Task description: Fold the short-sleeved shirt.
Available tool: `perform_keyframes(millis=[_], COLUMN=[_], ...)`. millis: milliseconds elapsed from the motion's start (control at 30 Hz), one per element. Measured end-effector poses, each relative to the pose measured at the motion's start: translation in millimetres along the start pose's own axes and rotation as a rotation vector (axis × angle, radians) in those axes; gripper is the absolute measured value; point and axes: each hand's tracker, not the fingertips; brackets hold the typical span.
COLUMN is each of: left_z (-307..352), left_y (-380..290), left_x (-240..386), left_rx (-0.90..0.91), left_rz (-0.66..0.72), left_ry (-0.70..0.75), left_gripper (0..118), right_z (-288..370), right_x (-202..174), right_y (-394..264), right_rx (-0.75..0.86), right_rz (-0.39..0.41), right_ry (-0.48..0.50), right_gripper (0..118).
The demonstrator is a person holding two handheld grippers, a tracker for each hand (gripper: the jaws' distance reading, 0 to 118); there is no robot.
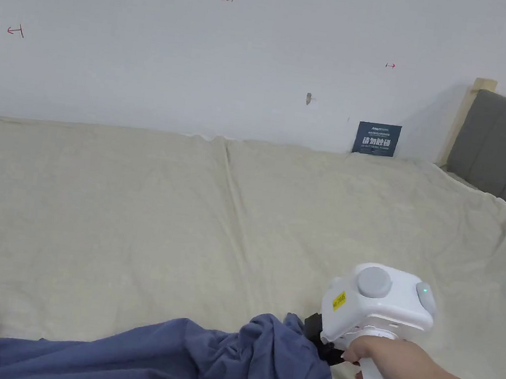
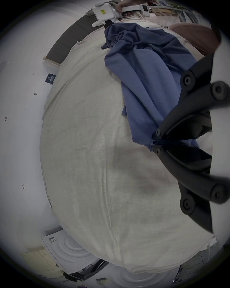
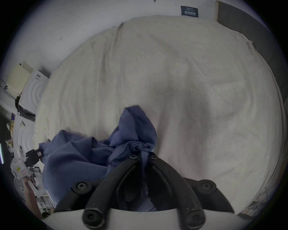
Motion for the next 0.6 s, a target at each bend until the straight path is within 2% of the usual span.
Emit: perform_keyframes(millis=[133,267,367,500,600], left_z=[13,36,61,116,169], left_y=[-1,5,18,46,70], left_x=[0,3,3,8,19], left_rx=[0.020,0.065,0.103,0.246,0.321], left_rz=[0.019,0.030,0.127,0.139,0.088], left_ry=[-0.006,-0.012,-0.096,-0.141,-0.148], left_gripper=[4,4,4,4,4], right_z=[48,107,150,212,260], right_x=[11,25,28,20,18], right_y=[-7,-13,-17,-21,-15], right_rx=[0.113,0.226,0.282,0.400,0.482], right_rz=[0.038,0.037,0.053,0.119,0.098], right_ry=[0.072,0.109,0.197,0.156,0.192], right_gripper=[5,5,5,5,5])
